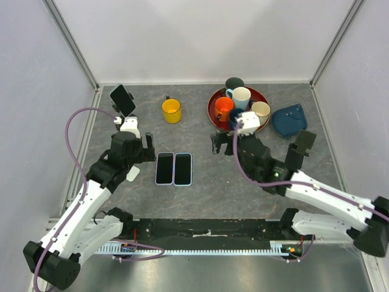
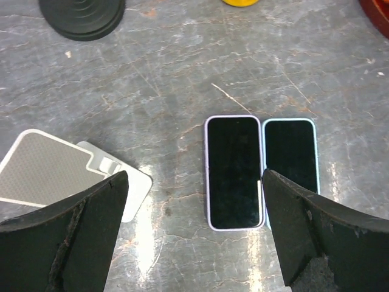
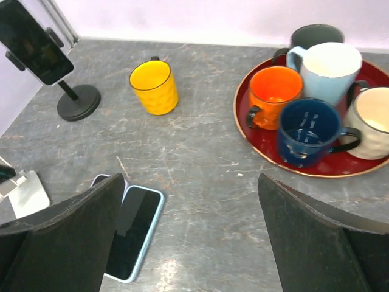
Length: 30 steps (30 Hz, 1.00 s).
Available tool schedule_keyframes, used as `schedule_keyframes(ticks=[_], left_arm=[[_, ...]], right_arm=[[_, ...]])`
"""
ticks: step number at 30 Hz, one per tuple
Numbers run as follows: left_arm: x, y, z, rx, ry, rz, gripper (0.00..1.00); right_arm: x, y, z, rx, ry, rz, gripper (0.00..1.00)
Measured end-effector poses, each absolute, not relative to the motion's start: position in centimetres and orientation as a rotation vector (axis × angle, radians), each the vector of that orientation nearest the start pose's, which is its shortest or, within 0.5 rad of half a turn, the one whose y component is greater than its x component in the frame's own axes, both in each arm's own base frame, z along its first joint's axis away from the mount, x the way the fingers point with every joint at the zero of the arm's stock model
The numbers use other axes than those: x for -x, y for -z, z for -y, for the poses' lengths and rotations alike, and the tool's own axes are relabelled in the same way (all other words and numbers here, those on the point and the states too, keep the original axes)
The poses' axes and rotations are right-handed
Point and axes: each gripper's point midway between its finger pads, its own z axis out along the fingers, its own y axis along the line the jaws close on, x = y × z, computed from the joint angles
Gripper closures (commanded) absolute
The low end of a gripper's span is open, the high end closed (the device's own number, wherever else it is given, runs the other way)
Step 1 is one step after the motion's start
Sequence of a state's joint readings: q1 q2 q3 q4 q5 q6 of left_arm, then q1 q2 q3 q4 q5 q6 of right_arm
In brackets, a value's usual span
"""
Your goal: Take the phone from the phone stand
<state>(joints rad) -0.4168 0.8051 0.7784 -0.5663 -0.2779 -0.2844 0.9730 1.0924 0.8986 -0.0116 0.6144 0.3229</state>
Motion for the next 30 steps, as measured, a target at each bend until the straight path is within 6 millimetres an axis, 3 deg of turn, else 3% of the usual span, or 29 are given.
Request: schedule_keyframes(ticks=[4, 6, 10, 17, 25, 30], left_arm=[[-26.8, -19.5, 6.5, 0.084, 0.029, -2.149, 0.02], [-27.7, -20.5, 6.0, 0.133, -0.012, -2.129, 0.01], [-29.6, -22.4, 5.1, 0.243, -0.089, -2.083, 0.0], [-33.2, -23.6, 3.3, 0.402, -0.242, -2.026, 0.0], [-37.9, -24.5, 0.0, 0.619, -0.364, -1.89, 0.0], [-41.4, -25.2, -0.9, 0.678, -0.387, -1.815, 0.0]], right_arm=[[-26.8, -27.4, -22.0, 0.094, -0.405, -1.648, 0.02], [-26.7, -26.3, -21.2, 0.088, -0.387, -1.633, 0.02], [-26.6, -23.3, -20.7, 0.103, -0.355, -1.646, 0.02], [-25.7, -18.6, -20.6, 0.118, -0.39, -1.674, 0.02], [-25.2, -19.2, -21.3, 0.076, -0.503, -1.643, 0.02], [-25.0, -19.5, -21.2, 0.054, -0.534, -1.625, 0.02]])
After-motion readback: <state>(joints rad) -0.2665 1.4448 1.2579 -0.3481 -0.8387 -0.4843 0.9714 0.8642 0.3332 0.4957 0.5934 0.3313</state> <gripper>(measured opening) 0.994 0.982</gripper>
